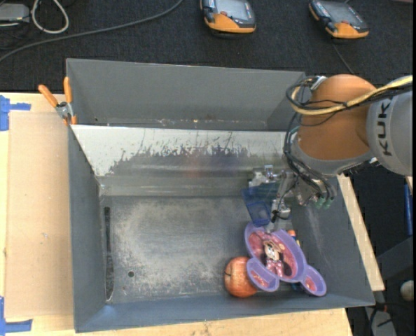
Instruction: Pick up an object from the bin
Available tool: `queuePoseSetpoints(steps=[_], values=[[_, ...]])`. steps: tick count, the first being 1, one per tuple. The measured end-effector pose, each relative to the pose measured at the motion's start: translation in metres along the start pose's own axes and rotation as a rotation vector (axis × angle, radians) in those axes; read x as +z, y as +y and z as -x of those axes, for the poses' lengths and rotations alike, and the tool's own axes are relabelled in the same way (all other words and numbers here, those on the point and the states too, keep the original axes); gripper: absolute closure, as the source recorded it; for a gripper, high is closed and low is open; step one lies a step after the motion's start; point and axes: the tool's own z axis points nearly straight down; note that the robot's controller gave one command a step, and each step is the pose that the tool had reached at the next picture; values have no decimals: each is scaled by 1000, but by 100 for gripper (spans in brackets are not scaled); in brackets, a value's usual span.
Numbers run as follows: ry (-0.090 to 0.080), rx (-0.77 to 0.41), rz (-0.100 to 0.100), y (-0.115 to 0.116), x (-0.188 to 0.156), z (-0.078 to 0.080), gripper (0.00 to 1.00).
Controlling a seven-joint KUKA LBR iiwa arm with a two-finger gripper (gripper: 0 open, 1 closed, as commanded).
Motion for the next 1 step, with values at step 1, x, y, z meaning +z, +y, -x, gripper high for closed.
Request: queuePoseSetpoints(steps=[1], values=[[-5, 27, -4, -23, 2, 4, 100]])
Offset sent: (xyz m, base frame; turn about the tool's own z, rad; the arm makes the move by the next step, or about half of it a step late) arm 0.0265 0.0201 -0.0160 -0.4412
